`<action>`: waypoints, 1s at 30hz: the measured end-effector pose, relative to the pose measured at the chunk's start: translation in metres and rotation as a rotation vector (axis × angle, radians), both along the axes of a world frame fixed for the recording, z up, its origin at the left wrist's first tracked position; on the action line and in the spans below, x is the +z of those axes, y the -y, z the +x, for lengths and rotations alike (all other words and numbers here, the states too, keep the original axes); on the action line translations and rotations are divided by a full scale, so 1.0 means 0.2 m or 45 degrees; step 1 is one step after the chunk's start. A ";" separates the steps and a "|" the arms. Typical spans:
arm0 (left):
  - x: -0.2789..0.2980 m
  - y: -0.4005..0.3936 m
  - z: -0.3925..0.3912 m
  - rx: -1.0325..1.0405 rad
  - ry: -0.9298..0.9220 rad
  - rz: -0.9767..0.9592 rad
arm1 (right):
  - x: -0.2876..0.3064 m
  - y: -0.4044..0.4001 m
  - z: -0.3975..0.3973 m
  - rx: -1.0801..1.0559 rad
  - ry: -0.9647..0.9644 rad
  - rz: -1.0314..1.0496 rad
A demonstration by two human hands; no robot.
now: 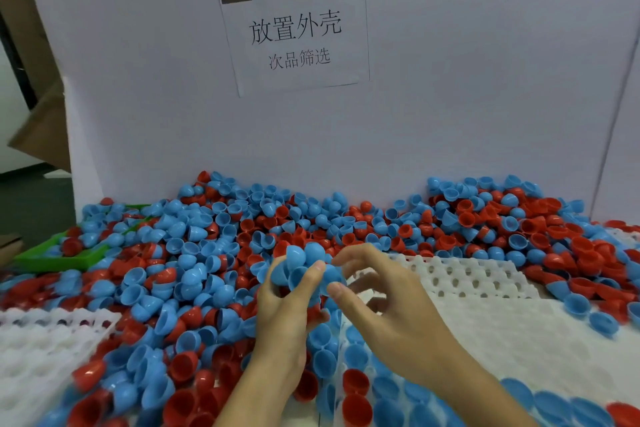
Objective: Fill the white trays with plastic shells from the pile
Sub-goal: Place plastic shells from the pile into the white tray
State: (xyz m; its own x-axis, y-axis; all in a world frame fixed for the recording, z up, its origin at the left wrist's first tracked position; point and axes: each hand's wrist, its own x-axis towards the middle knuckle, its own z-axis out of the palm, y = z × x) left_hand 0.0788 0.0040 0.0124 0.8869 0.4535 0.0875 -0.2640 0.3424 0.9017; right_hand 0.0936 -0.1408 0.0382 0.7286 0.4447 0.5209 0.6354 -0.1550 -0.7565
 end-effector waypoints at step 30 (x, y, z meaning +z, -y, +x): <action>-0.02 0.01 0.00 -0.230 -0.042 -0.053 | -0.05 -0.01 -0.03 -0.064 -0.263 0.234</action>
